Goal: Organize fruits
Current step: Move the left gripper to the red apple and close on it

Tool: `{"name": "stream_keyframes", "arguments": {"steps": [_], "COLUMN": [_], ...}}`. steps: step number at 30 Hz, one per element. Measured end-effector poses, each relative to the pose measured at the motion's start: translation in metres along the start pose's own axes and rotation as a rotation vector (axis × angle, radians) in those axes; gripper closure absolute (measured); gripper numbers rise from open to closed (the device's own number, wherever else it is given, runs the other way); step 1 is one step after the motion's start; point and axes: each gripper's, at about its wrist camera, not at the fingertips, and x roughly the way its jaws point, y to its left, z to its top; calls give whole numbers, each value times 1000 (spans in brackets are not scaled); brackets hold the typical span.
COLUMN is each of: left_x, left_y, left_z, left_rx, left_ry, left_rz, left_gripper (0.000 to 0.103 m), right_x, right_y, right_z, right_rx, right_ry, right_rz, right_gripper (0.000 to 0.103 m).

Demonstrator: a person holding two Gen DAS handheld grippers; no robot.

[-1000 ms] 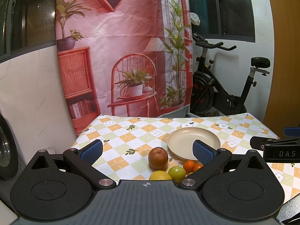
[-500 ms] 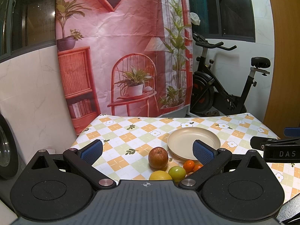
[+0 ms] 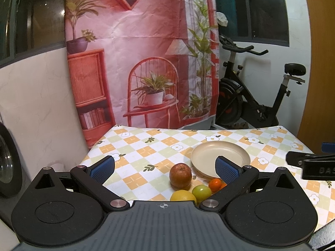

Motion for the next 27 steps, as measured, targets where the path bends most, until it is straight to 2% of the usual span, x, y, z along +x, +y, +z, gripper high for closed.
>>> {"name": "stream_keyframes", "arguments": {"steps": [6,12,19,27], "left_x": [15,35,57,81], "left_y": [13,16,20,18], "left_z": [3,2,3,2], "left_rx": [-19,-6,-12,-42], "left_ry": [8,32,37,13], "left_rz": [11,39,-4,-61], "left_gripper": [0,3,12,19], "right_x": [18,48,82,114], "right_y": [-12,-27,-27,-16], "right_z": [-2,-5,-6,-16], "right_rx": [20,31,-3,-137], "right_ry": [-21,-96,-73,0], "right_rz": [24,81,133,156], "right_gripper": [0,0,0,0]}}
